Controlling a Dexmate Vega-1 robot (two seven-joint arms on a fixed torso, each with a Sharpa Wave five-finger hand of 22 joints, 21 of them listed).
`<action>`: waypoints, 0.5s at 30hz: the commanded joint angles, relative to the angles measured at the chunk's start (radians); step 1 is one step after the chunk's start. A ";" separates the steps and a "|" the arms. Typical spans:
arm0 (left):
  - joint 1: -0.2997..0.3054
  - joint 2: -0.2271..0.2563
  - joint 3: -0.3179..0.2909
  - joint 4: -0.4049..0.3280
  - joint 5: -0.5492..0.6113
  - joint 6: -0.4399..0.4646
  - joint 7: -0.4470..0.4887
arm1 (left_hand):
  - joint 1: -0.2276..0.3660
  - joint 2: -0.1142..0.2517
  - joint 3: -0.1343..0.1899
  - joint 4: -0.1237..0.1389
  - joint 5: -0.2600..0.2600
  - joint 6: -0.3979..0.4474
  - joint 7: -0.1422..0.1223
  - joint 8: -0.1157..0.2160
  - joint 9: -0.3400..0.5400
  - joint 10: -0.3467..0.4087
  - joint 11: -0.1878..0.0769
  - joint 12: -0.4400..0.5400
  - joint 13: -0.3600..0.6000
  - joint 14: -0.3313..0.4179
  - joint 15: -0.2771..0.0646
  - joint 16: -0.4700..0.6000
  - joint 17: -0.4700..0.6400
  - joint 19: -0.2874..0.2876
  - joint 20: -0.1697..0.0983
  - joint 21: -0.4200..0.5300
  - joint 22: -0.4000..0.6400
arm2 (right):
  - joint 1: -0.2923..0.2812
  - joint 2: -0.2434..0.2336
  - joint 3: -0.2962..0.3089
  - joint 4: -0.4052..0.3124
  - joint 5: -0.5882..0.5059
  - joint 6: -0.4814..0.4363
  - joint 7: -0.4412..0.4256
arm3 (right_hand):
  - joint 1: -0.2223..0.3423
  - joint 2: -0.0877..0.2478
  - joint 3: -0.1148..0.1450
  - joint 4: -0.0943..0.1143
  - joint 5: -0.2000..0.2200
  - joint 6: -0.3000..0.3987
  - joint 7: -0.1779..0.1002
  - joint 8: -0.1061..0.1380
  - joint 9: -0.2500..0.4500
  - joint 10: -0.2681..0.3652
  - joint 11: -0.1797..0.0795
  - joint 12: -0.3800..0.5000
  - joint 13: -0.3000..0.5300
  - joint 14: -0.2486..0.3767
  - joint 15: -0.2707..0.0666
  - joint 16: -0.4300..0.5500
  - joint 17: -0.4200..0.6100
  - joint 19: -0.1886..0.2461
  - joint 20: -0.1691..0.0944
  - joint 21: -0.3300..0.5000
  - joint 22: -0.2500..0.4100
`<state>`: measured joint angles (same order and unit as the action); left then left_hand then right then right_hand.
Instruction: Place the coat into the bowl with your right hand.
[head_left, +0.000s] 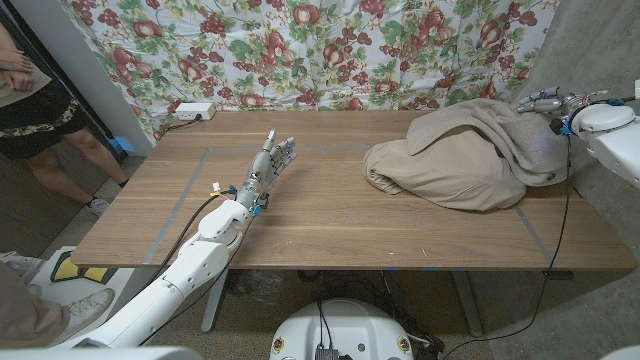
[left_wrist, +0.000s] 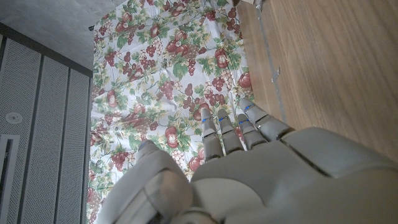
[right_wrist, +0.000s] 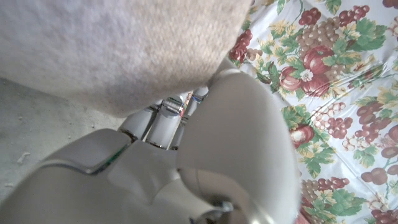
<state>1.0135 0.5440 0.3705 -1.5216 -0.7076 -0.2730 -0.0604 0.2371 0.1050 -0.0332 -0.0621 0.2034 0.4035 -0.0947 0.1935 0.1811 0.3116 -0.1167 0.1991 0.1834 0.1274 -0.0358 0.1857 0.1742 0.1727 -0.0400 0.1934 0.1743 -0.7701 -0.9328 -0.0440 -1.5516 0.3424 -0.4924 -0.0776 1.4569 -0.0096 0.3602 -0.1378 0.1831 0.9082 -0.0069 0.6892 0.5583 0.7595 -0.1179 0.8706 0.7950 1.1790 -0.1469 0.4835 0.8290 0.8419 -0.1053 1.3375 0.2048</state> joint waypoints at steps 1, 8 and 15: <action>-0.010 -0.003 0.005 0.016 -0.001 -0.011 -0.023 | -0.006 0.001 0.003 0.002 0.006 0.013 -0.001 0.007 0.004 0.006 -0.002 0.006 0.004 0.004 -0.105 0.000 0.004 0.002 -0.078 0.004 0.004 | -0.039 -0.019 -0.017 -0.048 0.016 -0.031 0.032 | -0.014 0.014 -0.013 0.000 0.019 -0.070 -0.010 -0.052 -0.036 -0.031 -0.007 -0.009 -0.001 -0.010 -0.068 -0.030 -0.046 -0.039 -0.120 0.013 0.001; -0.016 -0.009 0.009 0.028 -0.006 -0.018 -0.043 | -0.006 0.002 0.004 0.001 0.006 0.028 0.001 0.011 0.004 0.012 -0.002 0.008 0.004 0.004 -0.106 0.000 0.004 0.002 -0.078 0.004 0.004 | -0.062 -0.042 -0.006 -0.090 0.023 -0.026 0.054 | -0.028 0.014 -0.038 -0.003 0.055 -0.199 -0.032 -0.181 -0.109 -0.108 -0.006 -0.036 -0.039 -0.098 -0.092 -0.136 -0.151 -0.169 -0.092 -0.007 -0.018; -0.025 -0.017 0.012 0.046 -0.008 -0.029 -0.061 | -0.005 0.002 0.006 0.000 0.007 0.072 -0.011 0.024 0.003 0.025 -0.005 0.011 0.004 0.005 -0.108 0.000 0.004 0.003 -0.080 0.004 0.004 | -0.052 -0.067 -0.011 -0.159 0.016 -0.071 0.055 | -0.085 0.021 -0.066 0.023 0.068 -0.237 -0.028 -0.234 -0.140 -0.162 0.025 -0.061 -0.079 -0.174 -0.087 -0.200 -0.183 -0.238 -0.066 -0.057 -0.030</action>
<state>0.9992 0.5370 0.3779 -1.4969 -0.7113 -0.2876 -0.0947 0.2371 0.1050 -0.0332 -0.0621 0.2034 0.4663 -0.1074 0.2110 0.1811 0.3261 -0.1197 0.2039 0.1834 0.1274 -0.0358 0.1857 0.1742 0.1726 -0.0400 0.1934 0.1743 -0.8169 -0.9665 -0.0541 -1.6290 0.3591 -0.5270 -0.0358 1.3852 0.0095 0.3045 -0.1182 0.2443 0.6785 -0.0339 0.4656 0.4235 0.6094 -0.0925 0.8151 0.7219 1.0280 -0.1749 0.2964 0.6484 0.6140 -0.0598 1.2869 0.1722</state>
